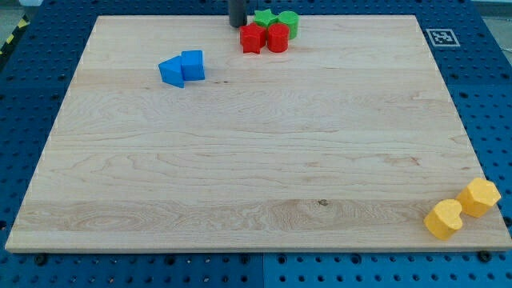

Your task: Push green star along with the green circle towards top right

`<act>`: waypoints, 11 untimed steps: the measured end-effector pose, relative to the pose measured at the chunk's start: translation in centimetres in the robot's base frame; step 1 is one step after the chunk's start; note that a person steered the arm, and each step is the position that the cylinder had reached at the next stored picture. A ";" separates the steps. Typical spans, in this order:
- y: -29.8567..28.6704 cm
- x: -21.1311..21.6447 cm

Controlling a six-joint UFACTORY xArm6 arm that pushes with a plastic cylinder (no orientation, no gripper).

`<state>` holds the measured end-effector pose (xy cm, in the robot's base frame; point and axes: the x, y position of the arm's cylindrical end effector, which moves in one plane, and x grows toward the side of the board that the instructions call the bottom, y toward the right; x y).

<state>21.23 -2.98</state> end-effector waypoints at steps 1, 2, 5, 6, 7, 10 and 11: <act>2.5 0.8; 4.7 0.9; 9.8 0.8; 11.7 0.8; 13.7 0.8; 18.3 0.3; 14.7 -0.7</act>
